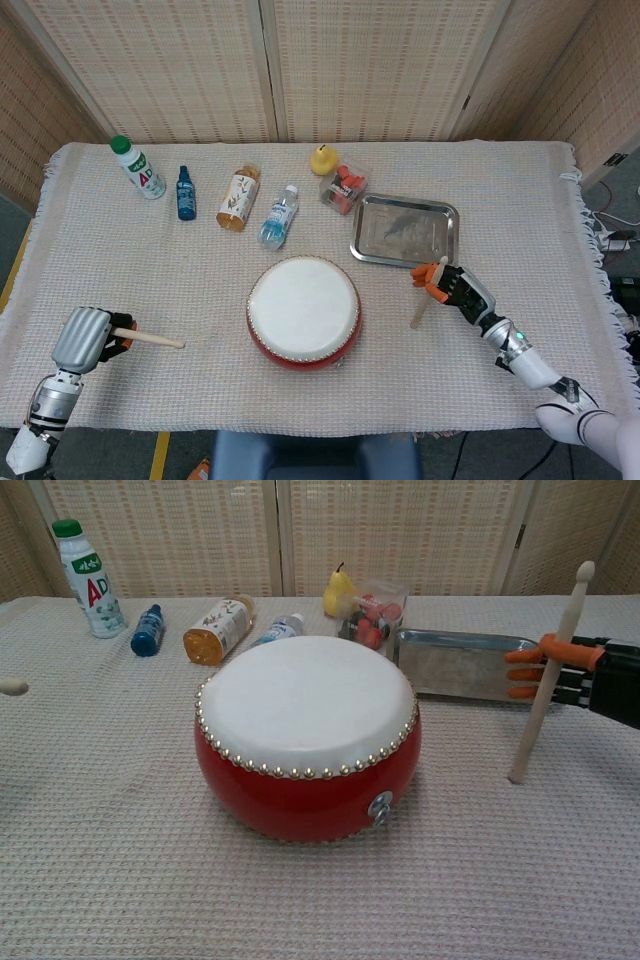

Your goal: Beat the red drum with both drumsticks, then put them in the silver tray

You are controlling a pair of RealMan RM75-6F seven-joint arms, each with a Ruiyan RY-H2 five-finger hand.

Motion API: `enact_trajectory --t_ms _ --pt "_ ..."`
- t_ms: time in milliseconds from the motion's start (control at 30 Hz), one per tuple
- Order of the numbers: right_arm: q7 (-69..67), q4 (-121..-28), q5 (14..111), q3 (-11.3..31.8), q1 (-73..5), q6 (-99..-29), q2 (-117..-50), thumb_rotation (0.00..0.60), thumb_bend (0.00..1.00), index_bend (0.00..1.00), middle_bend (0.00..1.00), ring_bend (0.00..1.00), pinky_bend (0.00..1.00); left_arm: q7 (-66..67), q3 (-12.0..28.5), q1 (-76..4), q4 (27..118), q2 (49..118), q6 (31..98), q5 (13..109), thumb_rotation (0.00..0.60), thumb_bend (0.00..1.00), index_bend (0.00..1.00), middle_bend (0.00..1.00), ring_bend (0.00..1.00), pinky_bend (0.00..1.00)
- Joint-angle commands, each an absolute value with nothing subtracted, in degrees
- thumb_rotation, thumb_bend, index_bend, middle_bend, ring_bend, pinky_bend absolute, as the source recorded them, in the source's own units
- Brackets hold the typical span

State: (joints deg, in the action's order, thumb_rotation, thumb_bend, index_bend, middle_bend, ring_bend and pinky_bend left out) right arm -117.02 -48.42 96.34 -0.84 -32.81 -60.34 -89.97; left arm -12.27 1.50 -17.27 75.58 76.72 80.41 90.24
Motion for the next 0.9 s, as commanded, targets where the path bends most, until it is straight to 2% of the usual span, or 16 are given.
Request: enact_trajectory --t_ms 33,133,300,567,900 --pt "-120.96 -44.89 97.65 -2.23 -33.32 -63.48 -92.28 0.540 0.49 0.51 0.36 0.30 0.31 -12.27 1.49 -17.34 75.65 76.63 80.36 90.36 0.600 0.99 1.00 1.00 1.00 1.00" --pt "-123.40 -41.90 98.07 -3.09 -33.17 -65.58 -93.38 0.509 0.42 0.48 0.36 0.30 0.31 -12.28 1.46 -17.32 75.67 76.55 80.30 90.36 0.600 0.99 1.00 1.00 1.00 1.00" --pt "-125.39 -38.96 98.25 -4.29 -32.74 -68.05 -94.27 0.494 0.30 0.45 0.36 0.30 0.32 -12.34 1.45 -17.29 75.61 76.52 80.23 90.33 0.600 0.98 1.00 1.00 1.00 1.00" --pt "-123.79 -38.33 98.66 -6.00 -31.63 -71.41 -94.84 0.494 0.29 0.49 0.36 0.31 0.38 -11.91 1.49 -17.39 76.01 76.34 80.27 90.55 0.600 0.98 1.00 1.00 1.00 1.00" --pt "-119.50 -39.48 98.38 -7.73 -31.03 -70.95 -94.83 0.494 0.28 0.59 0.38 0.34 0.39 -11.54 1.43 -17.39 76.27 76.31 80.20 90.65 0.600 0.98 1.00 1.00 1.00 1.00"
